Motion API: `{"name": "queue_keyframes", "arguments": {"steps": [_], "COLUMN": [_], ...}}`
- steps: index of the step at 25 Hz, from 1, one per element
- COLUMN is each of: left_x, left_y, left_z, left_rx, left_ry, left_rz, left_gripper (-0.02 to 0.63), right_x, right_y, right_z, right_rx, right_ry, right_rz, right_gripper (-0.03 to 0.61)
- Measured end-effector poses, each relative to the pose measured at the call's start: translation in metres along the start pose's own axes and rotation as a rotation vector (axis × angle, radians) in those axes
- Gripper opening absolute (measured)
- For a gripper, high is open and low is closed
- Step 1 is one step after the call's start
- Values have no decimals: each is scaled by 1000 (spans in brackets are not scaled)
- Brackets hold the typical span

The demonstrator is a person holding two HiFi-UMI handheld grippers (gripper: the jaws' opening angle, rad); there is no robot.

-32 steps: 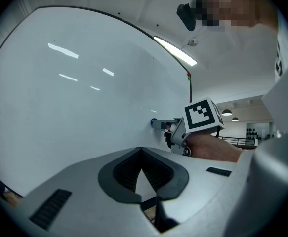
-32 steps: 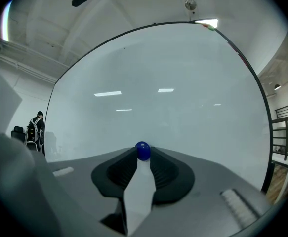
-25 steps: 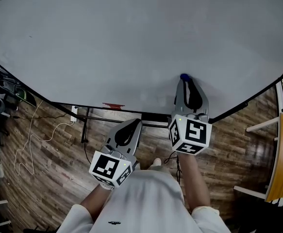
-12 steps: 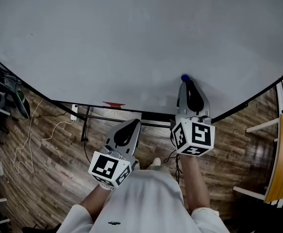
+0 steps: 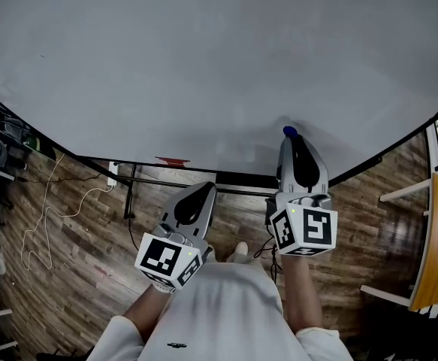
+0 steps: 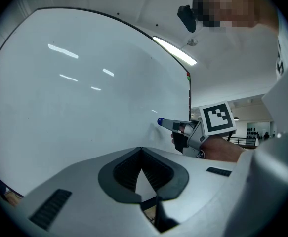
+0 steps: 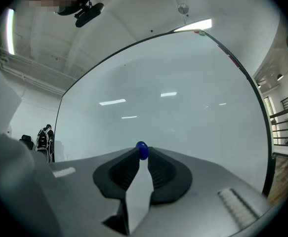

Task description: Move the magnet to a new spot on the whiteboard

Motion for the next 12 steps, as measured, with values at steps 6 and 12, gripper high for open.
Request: {"name": "queue_keyframes", "arguments": {"steps": [6, 12], "left_x": [-1, -2], "left_y": [-4, -8], "left_z": [-2, -5], "left_rx": [-10, -20], "left_ry": [1, -2], "left_rz": [2, 6], "left_gripper": [6, 6], "right_x": [6, 7], "right_y": [-5, -2], "right_z": [24, 46], "right_rx": [4, 20], "right_ry": [-20, -28], "right_rz": [6, 27], "right_gripper": [63, 63]}}
Point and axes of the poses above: the fingertips, and each gripper's own axes: z backward along the fingers, y to its left, x out of its top, the point moved 10 cm from there along z, backward along the fingers, and after that the axes turned 2 degrees about -y, right-handed, at the moved point
